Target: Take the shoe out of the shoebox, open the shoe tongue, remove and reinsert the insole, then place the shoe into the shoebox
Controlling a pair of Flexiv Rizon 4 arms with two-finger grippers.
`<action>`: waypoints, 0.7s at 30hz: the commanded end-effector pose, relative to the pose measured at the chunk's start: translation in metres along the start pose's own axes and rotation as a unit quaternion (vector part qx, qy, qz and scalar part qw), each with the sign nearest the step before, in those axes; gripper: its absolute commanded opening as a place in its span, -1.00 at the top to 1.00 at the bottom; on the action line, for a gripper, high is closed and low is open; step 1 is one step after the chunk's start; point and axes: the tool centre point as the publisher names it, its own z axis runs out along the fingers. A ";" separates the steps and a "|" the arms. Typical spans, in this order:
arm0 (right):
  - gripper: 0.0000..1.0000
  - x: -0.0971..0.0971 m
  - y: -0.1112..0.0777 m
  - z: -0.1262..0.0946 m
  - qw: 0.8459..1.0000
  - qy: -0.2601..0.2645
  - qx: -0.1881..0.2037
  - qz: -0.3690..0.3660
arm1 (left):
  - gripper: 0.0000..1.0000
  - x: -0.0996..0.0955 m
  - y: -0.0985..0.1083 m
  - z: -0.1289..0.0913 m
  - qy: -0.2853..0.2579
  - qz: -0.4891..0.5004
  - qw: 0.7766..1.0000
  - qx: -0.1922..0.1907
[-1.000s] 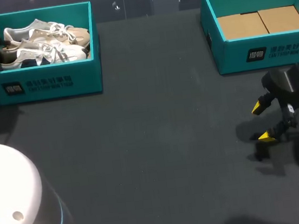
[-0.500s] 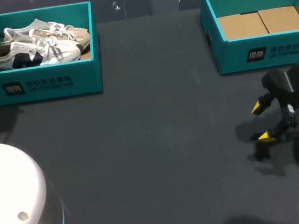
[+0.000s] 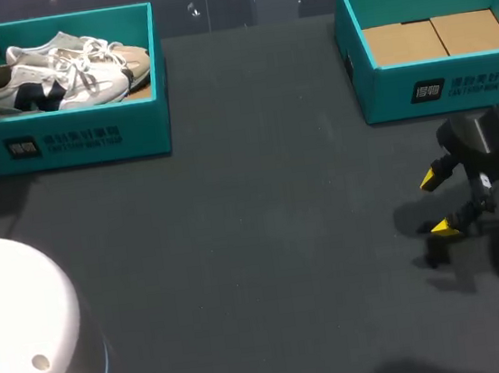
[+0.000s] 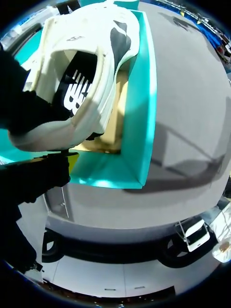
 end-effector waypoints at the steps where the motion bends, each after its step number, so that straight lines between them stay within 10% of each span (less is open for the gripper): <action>1: -1.00 0.001 0.000 0.000 1.000 -0.001 0.001 0.000 | 1.00 0.002 0.000 -0.017 0.002 -0.002 1.000 0.003; 21: -1.00 0.001 0.000 0.000 1.000 -0.001 0.001 0.000 | 1.00 0.008 -0.001 -0.071 0.020 -0.033 0.999 -0.009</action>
